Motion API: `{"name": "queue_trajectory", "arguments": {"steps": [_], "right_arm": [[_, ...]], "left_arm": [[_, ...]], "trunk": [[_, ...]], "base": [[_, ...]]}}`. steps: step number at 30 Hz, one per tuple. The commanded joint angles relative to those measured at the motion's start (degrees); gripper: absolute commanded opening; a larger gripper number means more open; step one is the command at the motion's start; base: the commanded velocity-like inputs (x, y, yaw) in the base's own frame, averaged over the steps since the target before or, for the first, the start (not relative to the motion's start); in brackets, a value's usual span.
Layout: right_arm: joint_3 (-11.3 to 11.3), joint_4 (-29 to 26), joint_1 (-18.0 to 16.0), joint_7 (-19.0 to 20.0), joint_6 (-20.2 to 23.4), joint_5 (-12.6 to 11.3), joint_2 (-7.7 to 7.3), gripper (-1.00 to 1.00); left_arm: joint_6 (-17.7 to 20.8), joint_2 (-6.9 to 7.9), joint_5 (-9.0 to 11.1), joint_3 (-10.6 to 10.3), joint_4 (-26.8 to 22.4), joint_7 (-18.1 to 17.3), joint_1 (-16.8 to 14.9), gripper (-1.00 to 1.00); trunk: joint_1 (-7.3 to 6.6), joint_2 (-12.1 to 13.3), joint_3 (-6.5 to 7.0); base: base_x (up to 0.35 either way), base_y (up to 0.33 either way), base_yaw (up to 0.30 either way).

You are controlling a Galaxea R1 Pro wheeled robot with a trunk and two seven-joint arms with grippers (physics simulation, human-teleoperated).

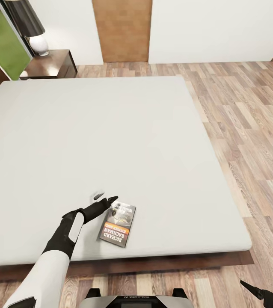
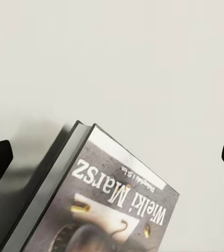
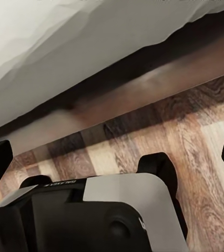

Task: In the bedroom, move the book from the bed onto either nightstand, and place the two sandals side by side next to the bed.

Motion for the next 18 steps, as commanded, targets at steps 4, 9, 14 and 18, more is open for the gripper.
{"name": "queue_trajectory", "arguments": {"steps": [4,9,14,18], "right_arm": [[-0.47,0.04,-0.03,0.26,0.13,0.33,-0.02,1.0],[-0.46,0.04,-0.03,0.25,0.13,0.33,0.0,1.0],[-0.44,0.04,-0.03,0.25,0.13,0.33,-0.01,1.0],[-0.46,0.04,-0.03,0.25,0.13,0.33,0.02,1.0]], "left_arm": [[0.47,-0.07,0.25,0.29,-0.01,-0.15,-0.03,1.0],[0.47,-0.07,0.26,0.29,0.0,-0.15,-0.03,1.0],[0.47,-0.07,0.27,0.29,0.03,-0.15,-0.03,1.0],[0.47,-0.07,0.27,0.29,0.05,-0.15,-0.03,1.0]], "trunk": [[0.0,-0.02,-0.03],[0.0,-0.02,-0.03],[0.0,-0.02,-0.03],[0.66,-1.23,-0.57]], "base": [[0.0,0.0,0.0],[0.0,0.0,0.0],[0.0,0.0,0.0],[0.0,0.0,0.0]]}}
